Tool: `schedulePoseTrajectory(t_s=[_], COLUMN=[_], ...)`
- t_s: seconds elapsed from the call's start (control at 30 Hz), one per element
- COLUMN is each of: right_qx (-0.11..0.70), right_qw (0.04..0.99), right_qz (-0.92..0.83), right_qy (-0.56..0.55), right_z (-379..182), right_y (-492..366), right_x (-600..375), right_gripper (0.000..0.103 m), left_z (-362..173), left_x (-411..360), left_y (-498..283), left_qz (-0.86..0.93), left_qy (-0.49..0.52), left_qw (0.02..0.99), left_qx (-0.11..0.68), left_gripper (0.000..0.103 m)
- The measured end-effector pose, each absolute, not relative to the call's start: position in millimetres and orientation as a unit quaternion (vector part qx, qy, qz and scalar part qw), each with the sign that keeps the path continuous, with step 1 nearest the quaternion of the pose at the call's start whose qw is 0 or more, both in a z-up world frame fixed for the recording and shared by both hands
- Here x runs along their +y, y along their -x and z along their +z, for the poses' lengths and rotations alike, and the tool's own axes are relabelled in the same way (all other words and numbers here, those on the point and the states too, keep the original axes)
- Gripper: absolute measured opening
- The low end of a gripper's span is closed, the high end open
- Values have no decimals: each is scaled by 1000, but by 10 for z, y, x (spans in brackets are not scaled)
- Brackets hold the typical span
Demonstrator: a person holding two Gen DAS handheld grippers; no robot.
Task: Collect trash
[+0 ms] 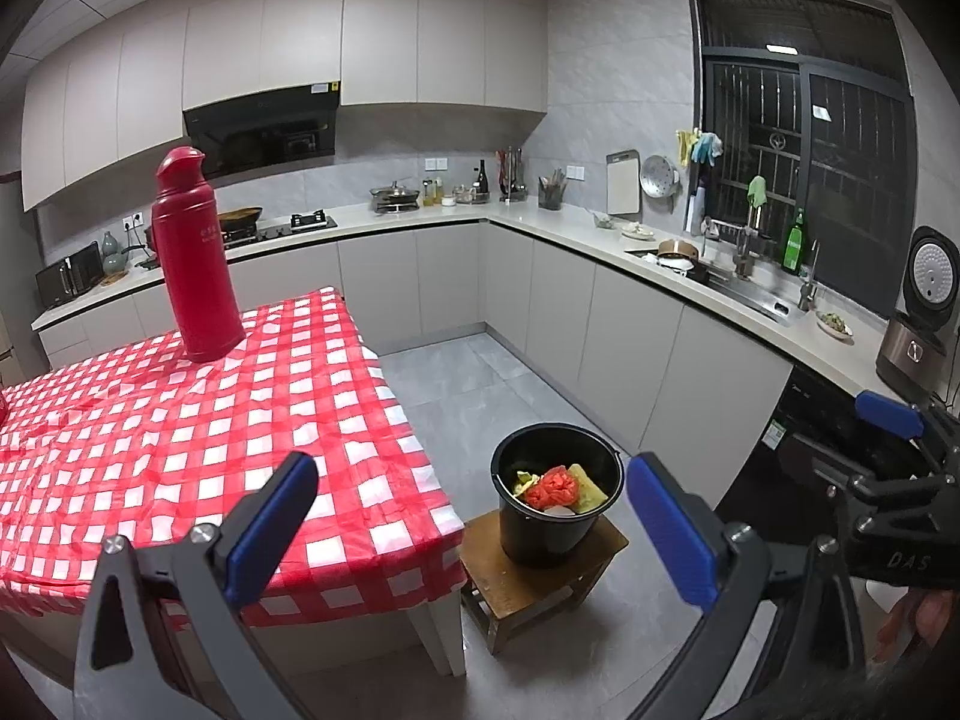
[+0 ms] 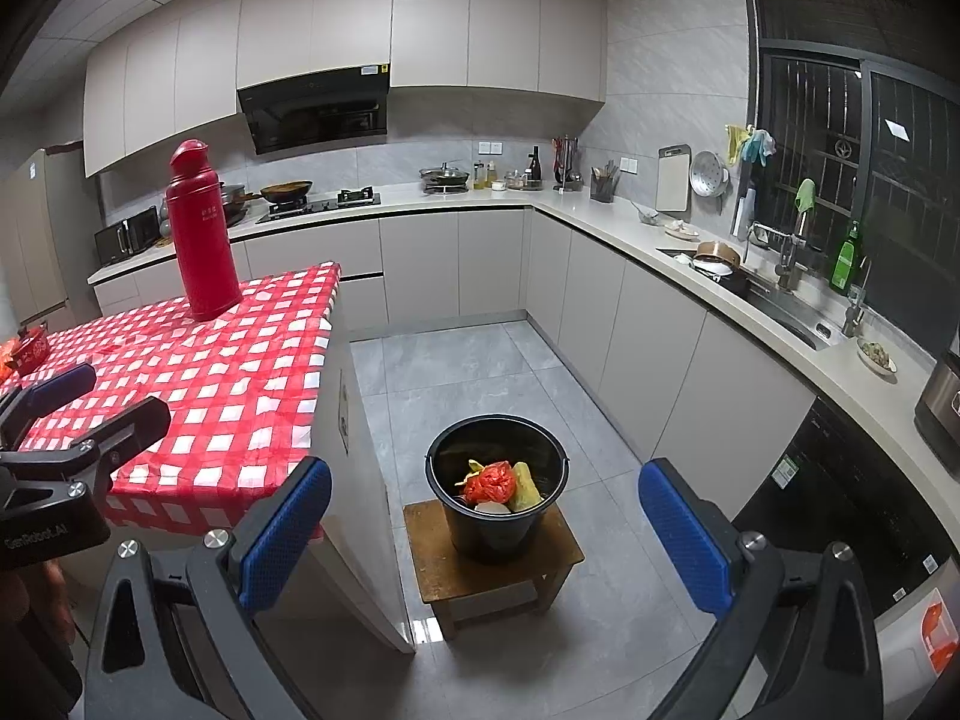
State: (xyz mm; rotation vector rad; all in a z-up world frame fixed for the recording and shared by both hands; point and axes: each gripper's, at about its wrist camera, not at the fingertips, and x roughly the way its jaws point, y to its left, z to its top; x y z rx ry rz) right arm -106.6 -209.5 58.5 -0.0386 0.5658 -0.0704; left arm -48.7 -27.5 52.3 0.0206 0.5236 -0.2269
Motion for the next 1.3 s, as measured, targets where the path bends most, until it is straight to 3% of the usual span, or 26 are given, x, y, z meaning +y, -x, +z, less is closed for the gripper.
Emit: schedulePoseTrajectory(t_s=[1.3], right_qx=[274], right_qw=[961], right_qz=[-35], right_qy=[31], right_z=[610], right_y=[1063], right_x=[-2064], right_gripper=[103], left_z=[556], left_x=[-270], left_y=[496], left_qz=[-113], left_qy=[-15], left_qw=[962], left_qx=[246], left_gripper=[103])
